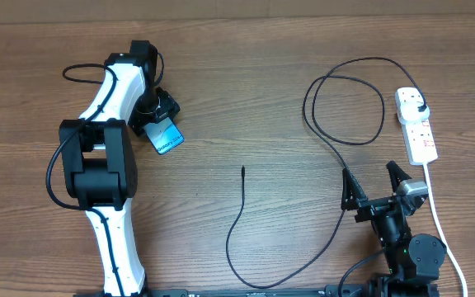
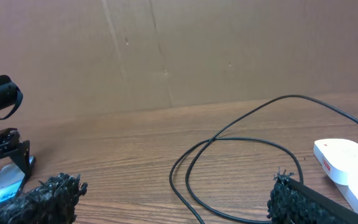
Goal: Plug charger to phone and switch on socket
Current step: 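Close the left gripper on the phone's long edges, then lift the phone with the left gripper and tilt it upright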
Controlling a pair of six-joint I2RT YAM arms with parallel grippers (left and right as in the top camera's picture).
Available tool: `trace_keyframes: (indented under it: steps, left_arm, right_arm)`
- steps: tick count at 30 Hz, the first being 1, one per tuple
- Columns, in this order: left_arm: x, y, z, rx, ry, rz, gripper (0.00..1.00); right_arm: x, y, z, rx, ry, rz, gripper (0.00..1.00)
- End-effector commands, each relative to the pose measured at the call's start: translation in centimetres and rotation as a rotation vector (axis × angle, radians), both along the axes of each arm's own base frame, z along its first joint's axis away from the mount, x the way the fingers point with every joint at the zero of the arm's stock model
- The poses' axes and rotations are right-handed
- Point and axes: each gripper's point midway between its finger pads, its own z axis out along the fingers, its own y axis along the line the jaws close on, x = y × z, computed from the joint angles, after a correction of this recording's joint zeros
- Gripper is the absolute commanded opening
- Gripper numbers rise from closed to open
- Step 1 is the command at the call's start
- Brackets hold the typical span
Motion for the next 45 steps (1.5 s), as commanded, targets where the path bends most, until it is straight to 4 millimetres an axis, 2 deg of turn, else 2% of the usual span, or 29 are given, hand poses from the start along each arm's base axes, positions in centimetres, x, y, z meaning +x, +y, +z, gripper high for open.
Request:
trace_keyframes:
  steps: [1,6,10,14,20,22,23,25,28,29,35,45]
  left_arm:
    - [-0.5,0.3,-0.9,0.022,0.028,0.008,0.79]
    - [-0.5,0.3,-0.9,0.022,0.028,0.008,0.75]
    - [-0.5,0.3,-0.9,0.022,0.028,0.008,0.66]
    - [-0.5,0.3,-0.9,0.022,0.028,0.008,0.62]
    - [-0.5,0.3,-0.9,0.022,0.028,0.008,0.49]
    - [-0.5,0.3,-0.9,0.022,0.027,0.008,0.41]
    - [-0.5,0.2,-0.9,0.022,0.026,0.007,0.33]
    - [-0.4,0.2,-0.9,0.022,0.022,0.007,0.27]
    - [-0.2,0.2,-0.9,0.022,0.012,0.007,0.06]
    - [-0.1,0.2,-0.9,0.022,0.011,0.007,0.04]
    - [0.3,0.2,-0.2,0.021,-0.004,-0.01,0.04]
    - [2.5,0.2,4.2,0.018,-0.068,-0.011,0.04]
  right_arm:
    - [0.0,0.1,-0.1,-0.005,-0.008,0.001,1.0]
    - [0.0,0.1,-0.1,-0.005,-0.008,0.001,1.0]
    - [0.0,0.1,-0.1,-0.005,-0.008,0.001,1.0]
    - [0.0,0.1,-0.1,-0.005,-0.008,0.001,1.0]
    - [0.0,0.1,-0.1,-0.005,-0.008,0.001,1.0]
    - [0.0,0.1,-0.1,-0.005,-0.008,0.001,1.0]
    - [0.0,0.1,-0.1,-0.005,-0.008,0.001,1.0]
    - [0.0,0.1,-0.1,-0.005,-0.008,0.001,1.0]
    - [0.0,0.1,-0.1,-0.005,-0.008,0.001,1.0]
    - [0.0,0.1,-0.1,-0.005,-0.008,0.001,1.0]
    - [0.0,0.1,-0.1,-0.005,-0.008,0.001,1.0]
    - [0.0,0.1,-0.1,-0.005,-0.008,0.001,1.0]
